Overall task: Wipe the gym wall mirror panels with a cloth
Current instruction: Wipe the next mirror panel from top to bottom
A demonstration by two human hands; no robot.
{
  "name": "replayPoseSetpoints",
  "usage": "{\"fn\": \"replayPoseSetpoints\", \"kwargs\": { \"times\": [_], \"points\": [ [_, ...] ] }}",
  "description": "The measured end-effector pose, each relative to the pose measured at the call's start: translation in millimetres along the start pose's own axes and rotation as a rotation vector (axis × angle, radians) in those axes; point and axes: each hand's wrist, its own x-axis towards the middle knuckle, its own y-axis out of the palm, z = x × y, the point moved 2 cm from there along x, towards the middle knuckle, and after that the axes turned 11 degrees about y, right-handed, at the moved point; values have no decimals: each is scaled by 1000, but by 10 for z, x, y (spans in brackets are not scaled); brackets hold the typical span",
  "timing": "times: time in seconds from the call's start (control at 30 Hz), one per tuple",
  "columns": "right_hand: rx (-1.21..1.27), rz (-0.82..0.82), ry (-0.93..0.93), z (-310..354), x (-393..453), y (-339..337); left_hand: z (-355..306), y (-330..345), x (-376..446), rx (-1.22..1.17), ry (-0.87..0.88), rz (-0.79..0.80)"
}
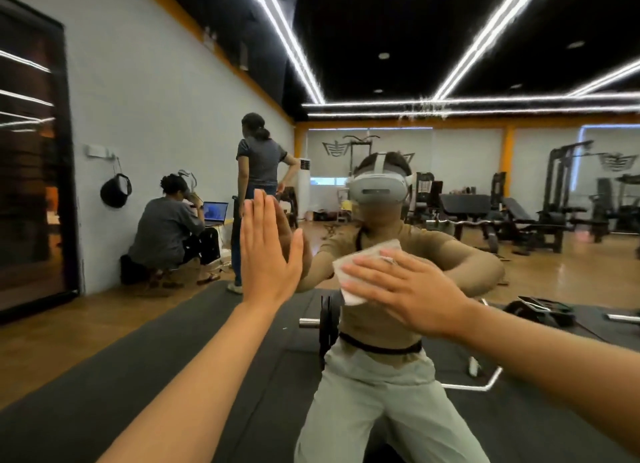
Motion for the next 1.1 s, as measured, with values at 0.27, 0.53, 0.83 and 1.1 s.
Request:
{"fn": "replayPoseSetpoints", "kwargs": {
  "times": [0.27,0.53,0.83,1.1],
  "points": [
    [69,-222,553,-1631,757,-817,-179,35,47,121,-62,-4],
    [201,-260,397,-799,-50,-396,-229,-61,70,102,-114,22],
    [111,74,-49,-1225,-803,-444,-180,-89,106,60,-164,56],
    [303,-301,780,-2358,-262,-1059,-238,-61,115,34,-202,24]
  ]
}}
